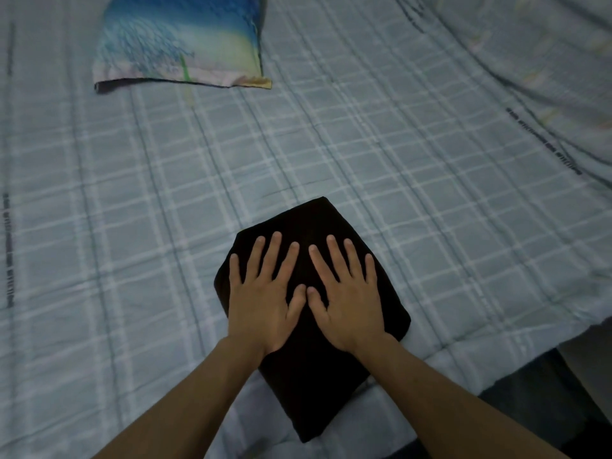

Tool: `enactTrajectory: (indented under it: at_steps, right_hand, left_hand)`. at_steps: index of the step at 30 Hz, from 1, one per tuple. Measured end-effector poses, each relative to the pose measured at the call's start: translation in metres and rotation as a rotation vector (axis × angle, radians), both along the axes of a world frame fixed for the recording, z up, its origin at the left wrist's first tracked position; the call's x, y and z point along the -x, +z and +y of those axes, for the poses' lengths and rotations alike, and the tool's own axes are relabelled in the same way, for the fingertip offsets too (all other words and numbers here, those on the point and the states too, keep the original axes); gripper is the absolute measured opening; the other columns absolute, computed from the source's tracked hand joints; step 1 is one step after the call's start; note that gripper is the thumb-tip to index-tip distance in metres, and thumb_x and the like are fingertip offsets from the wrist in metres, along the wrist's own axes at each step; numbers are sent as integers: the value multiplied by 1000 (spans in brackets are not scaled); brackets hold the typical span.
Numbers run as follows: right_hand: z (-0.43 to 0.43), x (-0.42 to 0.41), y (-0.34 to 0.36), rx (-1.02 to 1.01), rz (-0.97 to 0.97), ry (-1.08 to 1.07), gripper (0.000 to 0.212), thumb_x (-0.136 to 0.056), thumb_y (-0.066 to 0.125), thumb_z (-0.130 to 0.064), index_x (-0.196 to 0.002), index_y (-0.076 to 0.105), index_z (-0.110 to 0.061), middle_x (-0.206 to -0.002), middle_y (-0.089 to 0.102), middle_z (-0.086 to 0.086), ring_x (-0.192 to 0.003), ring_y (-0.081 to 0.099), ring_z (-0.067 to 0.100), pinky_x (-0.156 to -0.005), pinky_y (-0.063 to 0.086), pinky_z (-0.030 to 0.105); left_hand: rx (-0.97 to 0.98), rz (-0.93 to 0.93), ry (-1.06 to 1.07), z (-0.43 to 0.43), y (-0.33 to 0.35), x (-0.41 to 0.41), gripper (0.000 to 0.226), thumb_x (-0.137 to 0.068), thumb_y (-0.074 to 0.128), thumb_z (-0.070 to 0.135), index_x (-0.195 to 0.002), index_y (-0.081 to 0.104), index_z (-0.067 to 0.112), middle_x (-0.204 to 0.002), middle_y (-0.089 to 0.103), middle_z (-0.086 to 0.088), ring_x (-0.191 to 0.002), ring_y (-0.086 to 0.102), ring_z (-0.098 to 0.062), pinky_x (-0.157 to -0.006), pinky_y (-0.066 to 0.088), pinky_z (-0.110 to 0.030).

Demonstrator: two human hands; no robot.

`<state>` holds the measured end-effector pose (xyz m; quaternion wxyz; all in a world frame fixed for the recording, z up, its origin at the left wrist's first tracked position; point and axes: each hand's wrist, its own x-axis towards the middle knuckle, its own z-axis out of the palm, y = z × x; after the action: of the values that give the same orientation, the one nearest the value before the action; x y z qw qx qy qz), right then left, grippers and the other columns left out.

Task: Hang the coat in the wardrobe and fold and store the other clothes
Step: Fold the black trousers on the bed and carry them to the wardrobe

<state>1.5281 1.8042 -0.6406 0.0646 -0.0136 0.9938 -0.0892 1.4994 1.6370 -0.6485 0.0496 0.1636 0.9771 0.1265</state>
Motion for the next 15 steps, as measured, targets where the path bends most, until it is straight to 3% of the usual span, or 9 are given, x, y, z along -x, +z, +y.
enactTrajectory:
  at_steps: [9,15]
  right_hand:
    - [-5,-8,8,-32,-6,-7,67,-98,24,-55,-157,-1,-35,-166,-6,0,-153,-8,22,-121,9,56]
    - [-9,-11,12,-43,-7,-52,63,-99,22,-53,-157,3,-35,-167,-1,0,-153,-2,23,-119,11,61]
  left_hand:
    - [-70,-47,39,-30,4,-35,68,-96,31,62,-157,14,36,-166,1,4,-153,-5,-18,-118,15,-62]
    - [23,-19,-86,-41,13,-16,70,-95,25,68,-156,10,38,-166,1,0,-153,-2,-26,-117,17,-62]
